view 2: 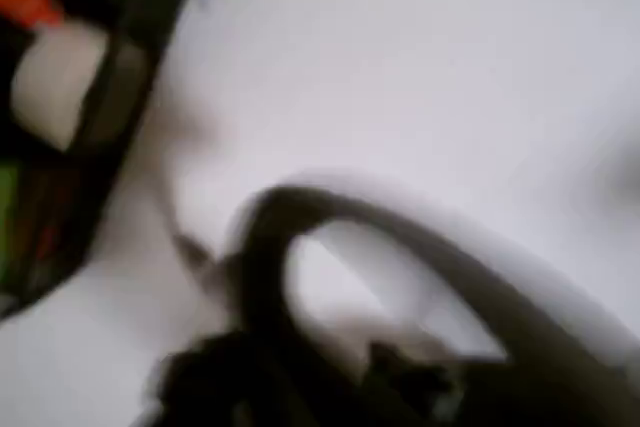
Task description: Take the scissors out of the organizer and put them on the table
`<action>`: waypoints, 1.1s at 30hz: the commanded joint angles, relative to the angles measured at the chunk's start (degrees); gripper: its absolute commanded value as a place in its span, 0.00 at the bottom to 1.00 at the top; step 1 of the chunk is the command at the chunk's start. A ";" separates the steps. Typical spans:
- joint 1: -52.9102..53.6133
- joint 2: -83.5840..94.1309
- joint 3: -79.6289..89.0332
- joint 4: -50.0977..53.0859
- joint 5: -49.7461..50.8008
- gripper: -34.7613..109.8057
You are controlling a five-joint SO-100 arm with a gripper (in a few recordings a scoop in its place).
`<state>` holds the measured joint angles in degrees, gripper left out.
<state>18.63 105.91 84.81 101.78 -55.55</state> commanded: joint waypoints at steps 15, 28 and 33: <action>-18.90 -19.16 11.43 -5.19 17.75 0.26; -6.77 -24.26 5.54 -2.64 -8.17 0.72; -4.75 -16.61 4.48 -3.60 -7.82 0.73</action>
<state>12.04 81.91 91.76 98.53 -61.96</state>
